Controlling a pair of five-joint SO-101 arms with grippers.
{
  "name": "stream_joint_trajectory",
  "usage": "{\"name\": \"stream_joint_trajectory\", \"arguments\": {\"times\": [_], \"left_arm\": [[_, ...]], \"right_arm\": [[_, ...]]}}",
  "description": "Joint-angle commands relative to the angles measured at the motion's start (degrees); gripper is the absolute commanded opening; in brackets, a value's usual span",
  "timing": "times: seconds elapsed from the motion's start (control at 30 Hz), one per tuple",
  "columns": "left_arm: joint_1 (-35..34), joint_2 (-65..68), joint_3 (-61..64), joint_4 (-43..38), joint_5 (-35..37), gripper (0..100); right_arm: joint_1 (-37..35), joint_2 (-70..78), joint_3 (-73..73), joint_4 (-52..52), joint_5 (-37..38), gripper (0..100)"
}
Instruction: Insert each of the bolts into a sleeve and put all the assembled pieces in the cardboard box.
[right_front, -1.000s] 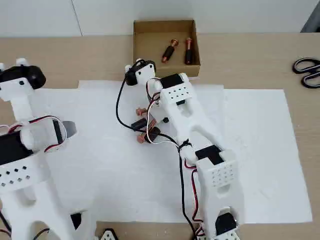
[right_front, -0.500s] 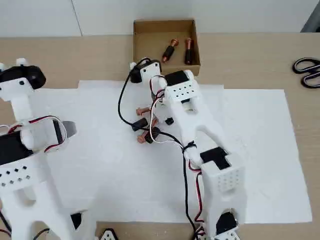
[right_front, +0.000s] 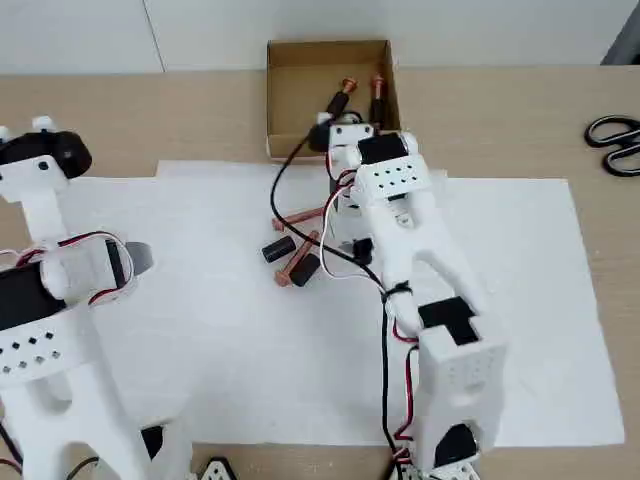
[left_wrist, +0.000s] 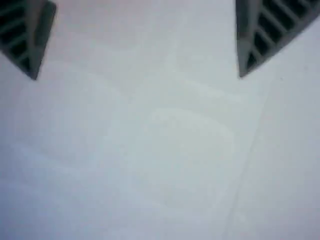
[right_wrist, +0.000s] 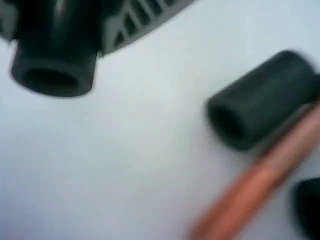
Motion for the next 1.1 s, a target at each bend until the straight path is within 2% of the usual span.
{"name": "stream_joint_trajectory", "arguments": {"times": [0.0,0.07,0.27,1.07], "left_arm": [[0.4,-0.4,-0.1,0.9,0.3,24],[0.4,-0.4,-0.1,0.9,0.3,24],[0.4,-0.4,-0.1,0.9,0.3,24],[0.4,-0.4,-0.1,0.9,0.3,24]], "right_arm": [[1.0,1.8,-0.3,-1.5,-0.8,0.8],[0.7,3.3,-0.3,-2.2,-0.8,1.8],[0.7,4.6,-0.3,-2.1,-1.0,12.9],[-1.3,9.4,-0.3,-3.4,-1.1,12.9]]}}
